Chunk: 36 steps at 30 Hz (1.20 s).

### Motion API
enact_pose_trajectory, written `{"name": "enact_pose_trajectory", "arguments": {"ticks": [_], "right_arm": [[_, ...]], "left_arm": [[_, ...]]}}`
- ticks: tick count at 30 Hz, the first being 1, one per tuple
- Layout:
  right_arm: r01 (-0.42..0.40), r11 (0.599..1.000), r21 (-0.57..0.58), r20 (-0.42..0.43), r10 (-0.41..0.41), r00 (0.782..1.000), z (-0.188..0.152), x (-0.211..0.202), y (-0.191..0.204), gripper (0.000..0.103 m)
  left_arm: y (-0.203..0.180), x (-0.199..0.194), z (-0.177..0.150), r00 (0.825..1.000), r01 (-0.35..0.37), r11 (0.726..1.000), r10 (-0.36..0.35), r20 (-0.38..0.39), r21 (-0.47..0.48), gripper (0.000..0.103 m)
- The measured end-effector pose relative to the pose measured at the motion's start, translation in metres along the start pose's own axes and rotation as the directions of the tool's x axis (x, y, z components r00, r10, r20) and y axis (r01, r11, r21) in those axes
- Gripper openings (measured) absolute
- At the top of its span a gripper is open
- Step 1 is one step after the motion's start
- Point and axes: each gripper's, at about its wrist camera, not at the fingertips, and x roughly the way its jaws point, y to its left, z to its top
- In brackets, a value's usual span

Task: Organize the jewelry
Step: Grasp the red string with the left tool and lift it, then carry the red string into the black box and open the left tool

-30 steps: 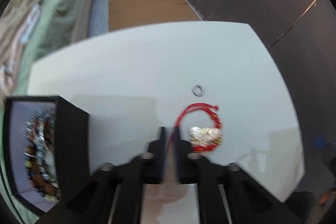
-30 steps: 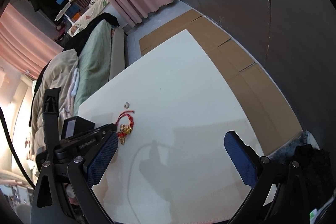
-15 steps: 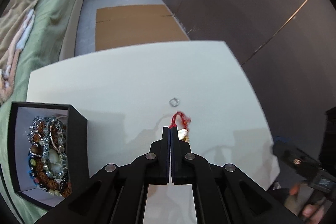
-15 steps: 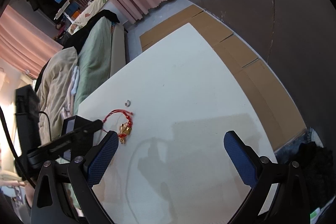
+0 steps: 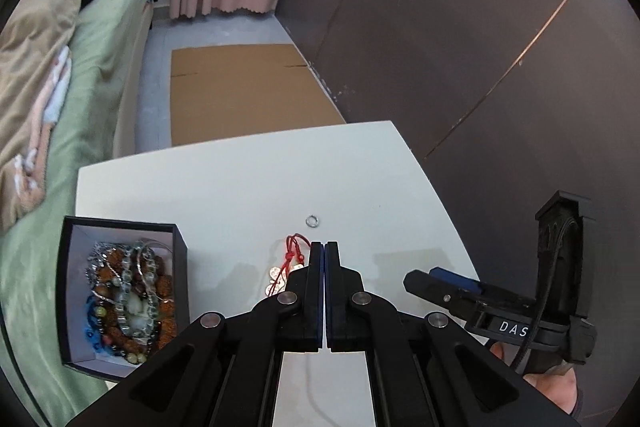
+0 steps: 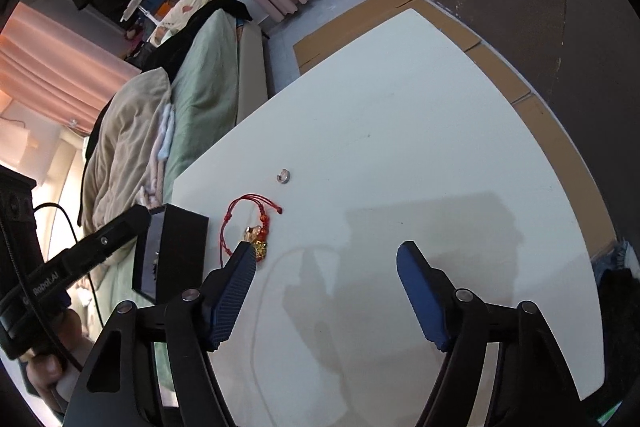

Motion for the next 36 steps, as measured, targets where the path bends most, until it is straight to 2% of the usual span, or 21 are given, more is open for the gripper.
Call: {"name": "enact_pose_trajectory", "arguments": {"ticks": [4, 5, 7, 8, 9, 10, 14, 19, 22, 23, 24, 29, 36], "right_arm": [[-0.001, 1.000, 0.017, 0.014, 0.001, 1.000, 0.001, -0.006, -0.001, 0.074], [-0.005, 1.000, 0.021, 0.022, 0.004, 1.000, 0.002, -0.008, -0.001, 0.074], [-0.006, 1.000, 0.021, 0.035, 0.006, 0.999, 0.003, -0.012, -0.002, 0.074], [-0.004, 1.000, 0.020, 0.039, 0.004, 0.999, 0.004, -0.013, -0.003, 0.074], [-0.002, 1.000, 0.022, 0.041, 0.001, 0.999, 0.005, -0.013, -0.004, 0.074], [-0.001, 1.000, 0.029, 0.043, -0.001, 0.999, 0.006, -0.014, -0.007, 0.074], [-0.008, 0.998, 0.056, 0.045, 0.006, 0.999, 0.008, -0.017, -0.016, 0.074], [-0.009, 0.998, 0.068, 0.053, 0.005, 0.999, 0.011, -0.021, -0.025, 0.074], [-0.011, 0.997, 0.077, 0.046, 0.008, 0.999, 0.013, -0.019, -0.029, 0.074], [-0.012, 0.997, 0.077, 0.042, 0.009, 0.999, 0.013, -0.018, -0.029, 0.074], [-0.012, 0.997, 0.075, 0.038, 0.009, 0.999, 0.014, -0.016, -0.029, 0.074], [-0.019, 0.998, 0.064, 0.024, 0.018, 1.000, 0.016, -0.008, -0.023, 0.074], [-0.037, 0.999, 0.029, -0.019, 0.038, 0.999, 0.014, 0.012, -0.004, 0.074]], "left_arm": [[0.007, 0.015, 0.002, 0.999, -0.025, 1.000, 0.026, -0.038, 0.003, 0.000], [0.006, 0.019, 0.002, 0.998, -0.028, 1.000, 0.029, -0.048, 0.009, 0.004], [0.005, 0.023, -0.001, 0.998, -0.039, 0.999, 0.040, -0.052, 0.015, 0.028], [0.004, 0.024, -0.001, 0.998, -0.045, 0.999, 0.046, -0.050, 0.017, 0.057], [0.004, 0.025, -0.002, 0.998, -0.047, 0.999, 0.048, -0.040, 0.015, 0.071], [0.004, 0.026, -0.002, 0.999, -0.048, 0.999, 0.048, -0.025, 0.012, 0.071], [0.006, 0.038, -0.004, 0.997, -0.047, 0.999, 0.047, -0.055, -0.003, 0.070], [0.008, 0.065, -0.009, 0.987, -0.117, 0.993, 0.117, -0.110, 0.007, 0.049], [0.009, 0.077, -0.011, 0.981, -0.133, 0.991, 0.133, -0.141, 0.009, 0.027], [0.008, 0.078, -0.013, 0.980, -0.137, 0.990, 0.137, -0.145, 0.010, 0.011], [0.007, 0.078, -0.013, 0.980, -0.136, 0.991, 0.136, -0.143, 0.011, 0.003], [0.000, 0.055, -0.008, 0.995, -0.056, 0.998, 0.056, -0.082, 0.006, 0.003], [0.007, 0.024, -0.001, 0.999, -0.044, 0.999, 0.044, -0.016, 0.003, 0.003]]}}
